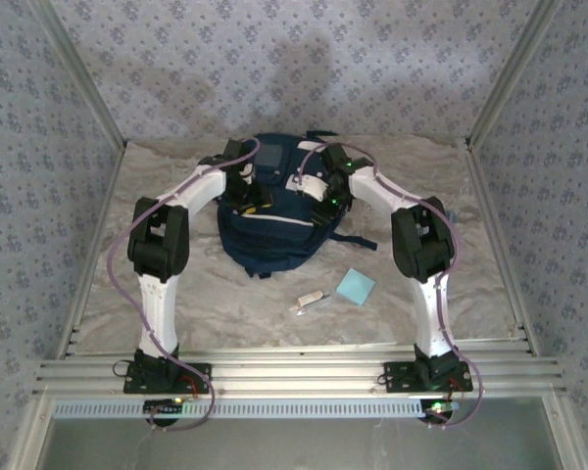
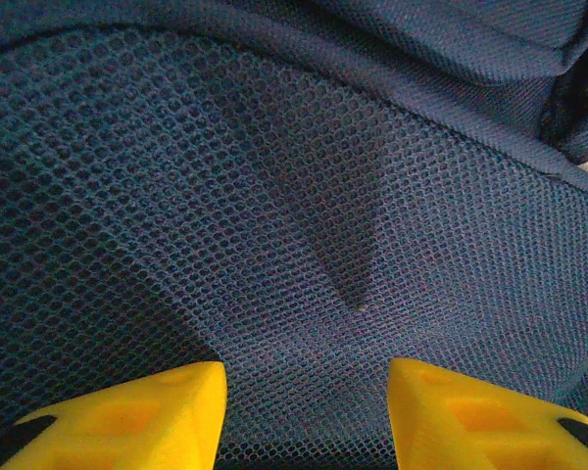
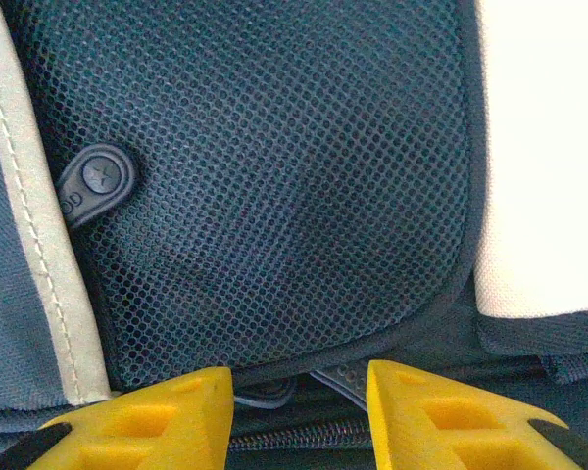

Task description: Pack books, pencil case, and school supplies into a backpack

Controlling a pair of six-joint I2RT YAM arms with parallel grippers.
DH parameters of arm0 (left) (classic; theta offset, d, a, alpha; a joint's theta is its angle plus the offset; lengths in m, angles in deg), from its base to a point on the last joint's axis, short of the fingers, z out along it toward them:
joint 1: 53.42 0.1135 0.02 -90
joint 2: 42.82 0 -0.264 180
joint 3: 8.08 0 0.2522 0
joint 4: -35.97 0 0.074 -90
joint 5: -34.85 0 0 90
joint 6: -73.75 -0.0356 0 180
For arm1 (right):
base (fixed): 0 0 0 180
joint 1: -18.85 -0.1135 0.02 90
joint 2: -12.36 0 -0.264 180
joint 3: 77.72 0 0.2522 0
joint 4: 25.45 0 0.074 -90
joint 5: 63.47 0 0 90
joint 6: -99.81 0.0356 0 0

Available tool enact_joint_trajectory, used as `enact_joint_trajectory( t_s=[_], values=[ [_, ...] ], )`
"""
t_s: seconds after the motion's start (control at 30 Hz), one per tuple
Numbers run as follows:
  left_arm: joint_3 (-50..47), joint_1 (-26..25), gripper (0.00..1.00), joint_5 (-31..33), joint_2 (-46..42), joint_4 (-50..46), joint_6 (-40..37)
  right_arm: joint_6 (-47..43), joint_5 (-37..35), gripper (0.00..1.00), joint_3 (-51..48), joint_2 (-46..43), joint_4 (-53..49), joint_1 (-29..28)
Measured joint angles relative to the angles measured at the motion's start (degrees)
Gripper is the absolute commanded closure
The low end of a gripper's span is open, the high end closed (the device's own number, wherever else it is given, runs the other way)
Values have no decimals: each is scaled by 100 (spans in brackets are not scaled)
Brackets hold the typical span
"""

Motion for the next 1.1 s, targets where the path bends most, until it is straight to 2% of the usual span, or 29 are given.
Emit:
enact_joint_trajectory(
  t_s=[0.6, 0.7, 0.77, 0.83, 1.0, 1.1],
  values=[
    [-2, 35, 52, -120, 0, 7, 2, -166, -328, 56, -7, -11, 302, 111],
    [-2, 35, 53, -133, 0, 7, 9, -177, -330, 64, -7, 107, 328, 101],
    [-2, 35, 53, -131, 0, 7, 20, -192, -308, 84, -7, 173, 321, 90],
    [-2, 37, 53, -129, 0, 15, 22, -146, -295, 98, -7, 181, 326, 85],
    [-2, 46, 53, -129, 0, 22, 22, 612, 11, 100, -199, 39, 531, 247],
    [-2, 46, 53, -136, 0, 35, 26, 1493, 385, 100, -614, -238, 929, 459]
  ],
)
